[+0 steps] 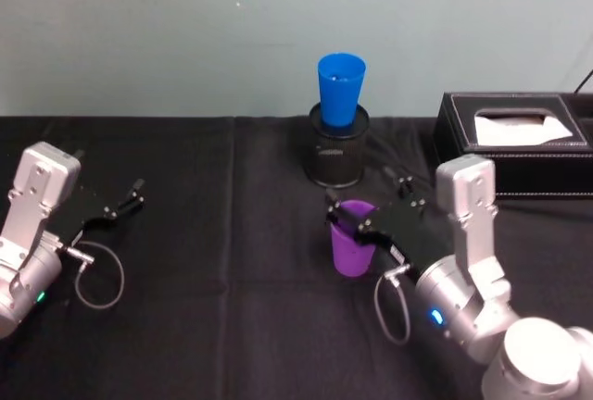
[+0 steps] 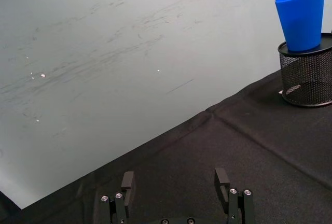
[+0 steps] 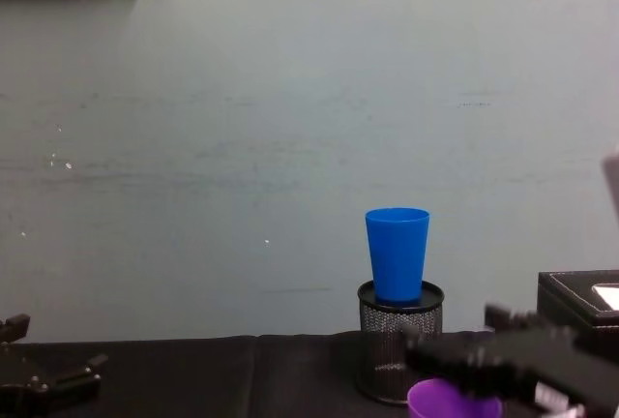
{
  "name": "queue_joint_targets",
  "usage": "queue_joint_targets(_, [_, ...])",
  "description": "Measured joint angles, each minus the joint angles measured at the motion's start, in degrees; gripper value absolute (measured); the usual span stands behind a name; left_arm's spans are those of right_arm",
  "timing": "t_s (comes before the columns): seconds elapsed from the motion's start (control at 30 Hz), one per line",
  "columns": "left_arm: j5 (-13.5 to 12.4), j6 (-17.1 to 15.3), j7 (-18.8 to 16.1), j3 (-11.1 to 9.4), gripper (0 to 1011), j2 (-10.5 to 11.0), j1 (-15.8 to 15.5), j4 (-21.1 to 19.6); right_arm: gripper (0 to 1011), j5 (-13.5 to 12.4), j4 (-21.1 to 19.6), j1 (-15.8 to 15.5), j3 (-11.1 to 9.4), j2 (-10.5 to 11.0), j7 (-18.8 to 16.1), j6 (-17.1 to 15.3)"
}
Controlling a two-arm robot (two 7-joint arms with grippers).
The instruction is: Pick up one cup with a gripper and tap it against the other cup.
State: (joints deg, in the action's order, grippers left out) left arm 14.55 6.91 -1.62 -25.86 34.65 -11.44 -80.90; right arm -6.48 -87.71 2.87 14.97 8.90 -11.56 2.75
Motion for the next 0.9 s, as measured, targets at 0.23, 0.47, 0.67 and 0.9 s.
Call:
queue_joint_targets(0.23, [0.0,0.0,0.0,0.0,1000,0.0,0.0,0.0,1002,2.02,-4.67,0.94,-3.16,-0.97,5.35,-4.48])
queue_joint_targets(0.47, [0.0,0.0,0.0,0.0,1000,0.0,0.0,0.0,1003,4.71,-1.18,4.27,-7.01,-2.9,11.05,-11.08])
queue_joint_targets(0.67, [0.0,0.0,0.0,0.0,1000,0.0,0.0,0.0,1002,4.88,3.68,6.09,-8.24,-4.06,11.05,-10.51])
queue_joint_targets(0.9, [0.0,0.0,0.0,0.0,1000,0.0,0.0,0.0,1003,5.02,4.43,6.36,-8.31,-4.24,10.87,-9.89])
